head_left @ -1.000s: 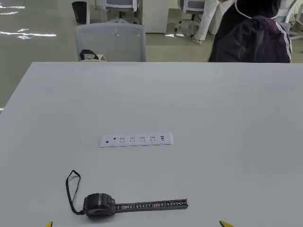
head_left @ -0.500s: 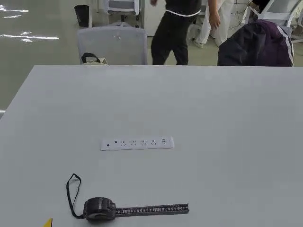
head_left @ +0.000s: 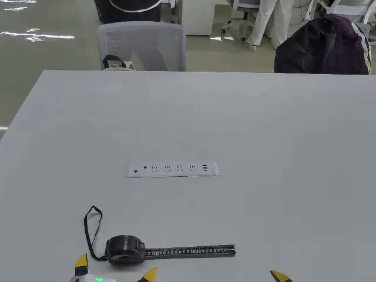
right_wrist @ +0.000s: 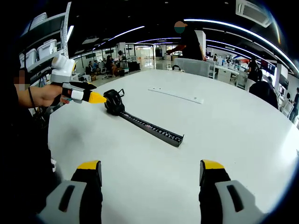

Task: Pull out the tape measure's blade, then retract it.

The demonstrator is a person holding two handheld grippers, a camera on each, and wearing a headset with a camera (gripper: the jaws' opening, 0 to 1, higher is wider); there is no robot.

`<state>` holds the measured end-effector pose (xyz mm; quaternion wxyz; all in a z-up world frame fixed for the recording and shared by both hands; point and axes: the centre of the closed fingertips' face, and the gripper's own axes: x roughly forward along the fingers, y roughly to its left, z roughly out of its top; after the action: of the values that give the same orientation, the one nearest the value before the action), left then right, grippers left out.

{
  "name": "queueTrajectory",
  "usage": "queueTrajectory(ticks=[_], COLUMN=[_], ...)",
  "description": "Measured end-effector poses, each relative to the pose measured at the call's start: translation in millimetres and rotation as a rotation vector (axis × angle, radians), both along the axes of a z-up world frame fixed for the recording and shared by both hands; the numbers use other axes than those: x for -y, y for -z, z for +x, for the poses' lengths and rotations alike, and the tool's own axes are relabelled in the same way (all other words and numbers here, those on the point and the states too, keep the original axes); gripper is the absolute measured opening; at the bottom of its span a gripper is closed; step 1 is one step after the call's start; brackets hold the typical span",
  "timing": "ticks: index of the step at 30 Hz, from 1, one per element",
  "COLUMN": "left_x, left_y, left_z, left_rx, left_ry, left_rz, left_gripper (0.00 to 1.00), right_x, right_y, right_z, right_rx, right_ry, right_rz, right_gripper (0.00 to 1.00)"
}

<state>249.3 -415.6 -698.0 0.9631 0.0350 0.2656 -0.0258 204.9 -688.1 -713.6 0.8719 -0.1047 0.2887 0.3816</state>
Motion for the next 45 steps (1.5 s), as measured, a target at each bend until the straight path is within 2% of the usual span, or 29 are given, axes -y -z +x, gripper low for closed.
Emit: queueTrajectory(ticks=[7,11,13,15,17,19,25,27,34,37,41,45], left_x=[-3.0,-3.2,-1.7,-4.3,-8.0,-10.4,-16.6,-20.5,-18.7,-18.4,-20.2,-19.3], left_y=[17.1,25.7,24.6,29.7,32.8,38.7,40.8,45.8,49.3,49.1,50.8,51.4], left_z=[10.4,13.8,13.3,16.2,17.3,19.6,23.5,26.2,29.1,31.2,33.7,34.5], left_rx=[-0.020,-0.037,-0.036,-0.043,-0.031,-0.033,-0.033,-0.024,-0.034,-0.026,-0.020,-0.027], left_ry=[-0.036,-0.050,-0.062,-0.078,-0.093,-0.098,-0.131,-0.147,-0.161,-0.163,-0.167,-0.172], left_rz=[-0.015,-0.016,-0.027,-0.029,-0.031,-0.030,-0.031,-0.038,-0.059,-0.061,-0.061,-0.062], left_gripper=[0.89,0.87,0.84,0.84,0.83,0.82,0.81,0.81,0.77,0.76,0.74,0.72], right_x=[1.4,-0.8,-1.9,-2.1,-3.8,-3.8,-1.4,-1.2,-2.1,-2.5,-3.7,-4.1], right_y=[8.1,8.0,8.7,10.3,11.9,15.0,20.0,22.7,31.9,33.1,34.3,40.9], right_z=[6.2,10.9,12.2,14.0,15.0,16.9,29.3,34.1,49.5,57.7,68.2,77.3], right_rx=[-0.015,0.005,0.013,0.021,0.026,0.027,0.027,0.028,0.047,0.043,0.052,0.040], right_ry=[-0.038,-0.075,-0.097,-0.119,-0.149,-0.174,-0.211,-0.229,-0.312,-0.332,-0.371,-0.414], right_rz=[-0.007,0.002,-0.002,-0.004,0.000,-0.008,-0.025,-0.031,-0.057,-0.057,-0.069,-0.085], right_gripper=[0.83,0.81,0.81,0.79,0.76,0.74,0.71,0.69,0.56,0.51,0.47,0.44])
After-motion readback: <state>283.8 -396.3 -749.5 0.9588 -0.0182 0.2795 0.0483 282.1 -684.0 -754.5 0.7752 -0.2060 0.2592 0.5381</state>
